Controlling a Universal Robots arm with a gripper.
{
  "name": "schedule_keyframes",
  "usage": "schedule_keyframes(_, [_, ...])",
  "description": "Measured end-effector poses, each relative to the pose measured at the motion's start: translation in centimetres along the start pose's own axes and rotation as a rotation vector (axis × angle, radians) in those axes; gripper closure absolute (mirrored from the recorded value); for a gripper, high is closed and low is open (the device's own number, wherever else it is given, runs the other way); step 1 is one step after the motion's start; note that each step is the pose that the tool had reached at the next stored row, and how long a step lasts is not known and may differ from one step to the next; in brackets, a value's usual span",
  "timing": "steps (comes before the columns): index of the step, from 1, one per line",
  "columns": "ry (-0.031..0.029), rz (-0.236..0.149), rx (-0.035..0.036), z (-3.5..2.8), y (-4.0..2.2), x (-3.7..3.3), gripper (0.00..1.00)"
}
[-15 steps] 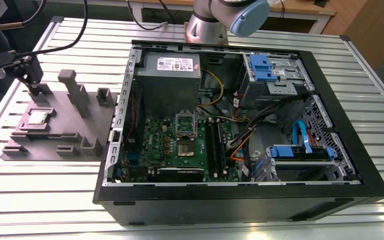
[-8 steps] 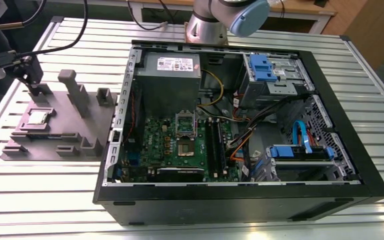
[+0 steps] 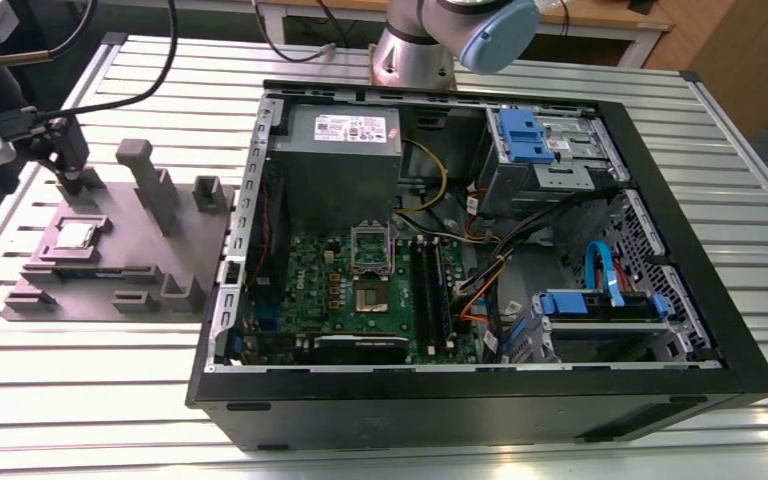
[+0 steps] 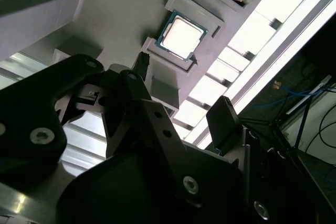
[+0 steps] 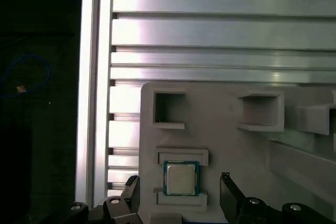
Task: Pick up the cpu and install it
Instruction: 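Pick up the cpu and move it towards the insertion slot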
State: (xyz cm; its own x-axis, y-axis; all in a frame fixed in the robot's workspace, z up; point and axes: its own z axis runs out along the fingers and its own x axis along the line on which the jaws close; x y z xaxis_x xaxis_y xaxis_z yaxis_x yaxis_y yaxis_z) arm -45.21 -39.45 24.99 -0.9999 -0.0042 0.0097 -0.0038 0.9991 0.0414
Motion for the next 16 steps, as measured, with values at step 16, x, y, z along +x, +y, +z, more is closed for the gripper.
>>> schedule_keyframes(16, [-0.0001, 0.001, 0.0000, 2.58, -1.50, -0.18, 0.29])
